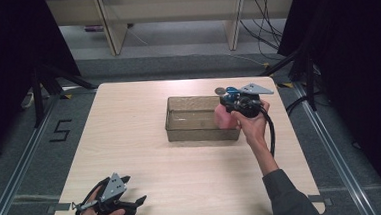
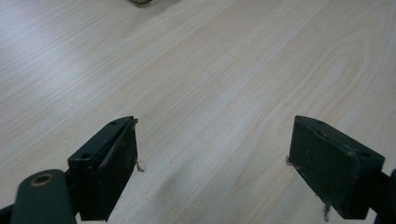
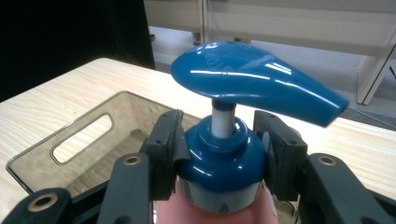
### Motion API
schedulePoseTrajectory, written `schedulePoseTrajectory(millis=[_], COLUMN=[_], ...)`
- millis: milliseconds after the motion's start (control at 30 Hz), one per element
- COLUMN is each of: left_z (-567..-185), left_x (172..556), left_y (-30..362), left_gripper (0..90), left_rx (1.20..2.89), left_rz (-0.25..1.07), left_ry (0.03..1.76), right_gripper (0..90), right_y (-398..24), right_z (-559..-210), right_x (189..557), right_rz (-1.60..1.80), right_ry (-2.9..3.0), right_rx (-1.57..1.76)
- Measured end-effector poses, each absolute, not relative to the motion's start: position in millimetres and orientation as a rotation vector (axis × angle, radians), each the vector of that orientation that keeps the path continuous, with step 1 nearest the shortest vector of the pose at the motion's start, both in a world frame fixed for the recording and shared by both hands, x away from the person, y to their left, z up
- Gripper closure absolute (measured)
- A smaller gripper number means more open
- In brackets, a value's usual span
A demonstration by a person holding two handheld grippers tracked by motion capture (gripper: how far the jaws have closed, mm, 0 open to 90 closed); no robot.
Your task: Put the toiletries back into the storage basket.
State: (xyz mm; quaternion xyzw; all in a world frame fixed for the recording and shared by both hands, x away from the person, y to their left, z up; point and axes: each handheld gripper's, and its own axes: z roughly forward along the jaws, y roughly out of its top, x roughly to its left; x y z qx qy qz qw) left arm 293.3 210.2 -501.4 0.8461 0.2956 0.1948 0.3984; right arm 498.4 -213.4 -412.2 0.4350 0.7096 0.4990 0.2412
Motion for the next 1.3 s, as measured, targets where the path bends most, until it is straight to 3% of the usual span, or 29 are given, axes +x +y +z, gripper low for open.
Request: schedulePoseTrajectory(millis=[1300], left_z=[-500], left_x=[292], left_y=[211], left_gripper=[15.2], left_rx=[2.147], left_rz=[0.493], left_ry=[0.765], right_gripper=[53.6], right_y=[-219], right_z=[-435], right_x=[496], right_rz=[1.319], right_ry=[1.984], right_rx=[1.154])
